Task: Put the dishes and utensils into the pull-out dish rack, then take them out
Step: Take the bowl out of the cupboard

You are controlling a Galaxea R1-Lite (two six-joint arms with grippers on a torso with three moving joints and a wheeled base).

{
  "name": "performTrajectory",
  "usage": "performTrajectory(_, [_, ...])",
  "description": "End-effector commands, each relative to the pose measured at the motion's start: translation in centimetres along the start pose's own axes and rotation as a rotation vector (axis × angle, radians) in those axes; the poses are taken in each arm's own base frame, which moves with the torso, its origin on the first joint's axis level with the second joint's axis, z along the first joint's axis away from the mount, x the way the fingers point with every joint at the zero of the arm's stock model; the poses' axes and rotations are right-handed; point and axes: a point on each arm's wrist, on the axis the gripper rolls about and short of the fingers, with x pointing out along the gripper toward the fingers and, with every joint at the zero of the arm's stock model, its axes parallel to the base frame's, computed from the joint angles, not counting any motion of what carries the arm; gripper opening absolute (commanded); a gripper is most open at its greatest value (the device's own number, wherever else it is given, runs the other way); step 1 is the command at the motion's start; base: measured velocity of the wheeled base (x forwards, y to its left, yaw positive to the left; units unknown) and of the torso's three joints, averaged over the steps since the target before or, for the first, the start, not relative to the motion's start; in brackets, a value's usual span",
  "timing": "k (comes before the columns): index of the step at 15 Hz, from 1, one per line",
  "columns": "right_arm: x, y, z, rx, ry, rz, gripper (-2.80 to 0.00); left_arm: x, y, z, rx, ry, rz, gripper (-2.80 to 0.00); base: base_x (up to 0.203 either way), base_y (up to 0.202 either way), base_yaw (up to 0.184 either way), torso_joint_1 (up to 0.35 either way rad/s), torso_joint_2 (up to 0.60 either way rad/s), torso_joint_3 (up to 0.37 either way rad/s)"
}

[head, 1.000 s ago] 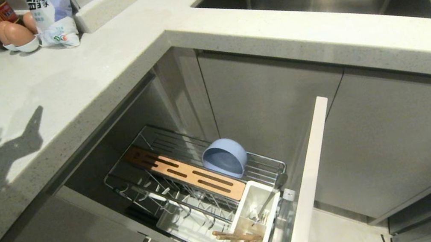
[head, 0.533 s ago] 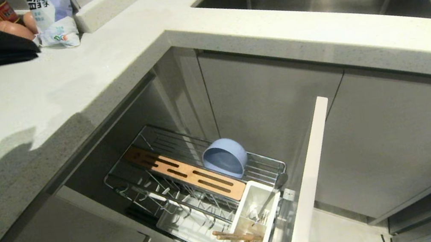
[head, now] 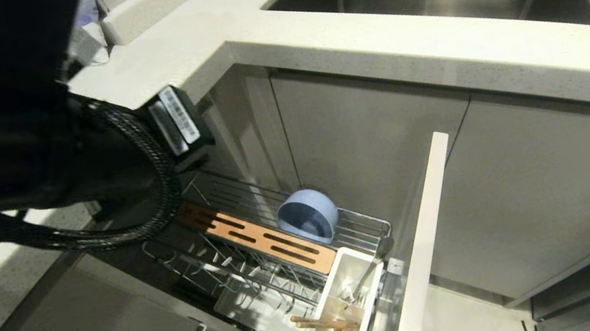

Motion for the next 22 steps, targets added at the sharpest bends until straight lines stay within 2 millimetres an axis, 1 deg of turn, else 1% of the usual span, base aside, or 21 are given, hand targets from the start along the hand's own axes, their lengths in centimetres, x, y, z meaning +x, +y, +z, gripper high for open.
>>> performTrajectory(1, [0.0,0.0,0.0,0.0,0.0,0.0,-2.8,3.5,-1.3,-2.3,0.037,0.063,0.075,-2.8,0.0,0.0,0.0,0.0,0.0,0.0])
performTrajectory(2, [0.0,0.0,0.0,0.0,0.0,0.0,-2.8,4.7,-1.6,-3.2,0.04,0.085,0.103,-2.8,0.0,0.0,0.0,0.0,0.0,0.0])
performTrajectory(4, [0.0,0.0,0.0,0.0,0.0,0.0,-2.8,6.6,-2.1,-4.6,0.044,0.118,0.145,-2.8,0.0,0.0,0.0,0.0,0.0,0.0])
performTrajectory(5, [0.0,0.0,0.0,0.0,0.0,0.0,-2.8,7.4,-2.4,-5.2,0.042,0.126,0.154,0.0,0.0,0.0,0.0,0.0,0.0,0.0])
performTrajectory(8, [0.0,0.0,0.0,0.0,0.0,0.0,-2.8,9.2,-2.9,-6.5,0.031,0.123,0.151,0.0,0.0,0.0,0.0,0.0,0.0,0.0])
performTrajectory(10, [0.0,0.0,0.0,0.0,0.0,0.0,-2.8,10.9,-3.3,-7.7,0.017,0.136,0.151,0.0,0.0,0.0,0.0,0.0,0.0,0.0])
performTrajectory(12, [0.0,0.0,0.0,0.0,0.0,0.0,-2.8,12.6,-3.6,-8.9,-0.007,0.184,0.112,0.0,0.0,0.0,0.0,0.0,0.0,0.0])
performTrajectory(14, [0.0,0.0,0.0,0.0,0.0,0.0,-2.8,14.4,-3.5,-9.5,-0.043,0.222,0.072,0.0,0.0,0.0,0.0,0.0,0.0,0.0])
performTrajectory(15, [0.0,0.0,0.0,0.0,0.0,0.0,-2.8,15.2,-3.3,-9.4,-0.062,0.223,0.062,0.0,0.0,0.0,0.0,0.0,0.0,0.0])
performTrajectory(17, [0.0,0.0,0.0,0.0,0.0,0.0,-2.8,17.5,-2.9,-9.1,-0.096,0.201,0.048,0.0,0.0,0.0,0.0,0.0,0.0,0.0])
performTrajectory(20, [0.0,0.0,0.0,0.0,0.0,0.0,-2.8,19.7,-2.5,-8.8,-0.091,0.212,0.003,0.0,0.0,0.0,0.0,0.0,0.0,0.0])
performTrajectory(22, [0.0,0.0,0.0,0.0,0.0,0.0,-2.8,20.9,-2.0,-8.0,-0.098,0.22,-0.039,0.0,0.0,0.0,0.0,0.0,0.0,0.0])
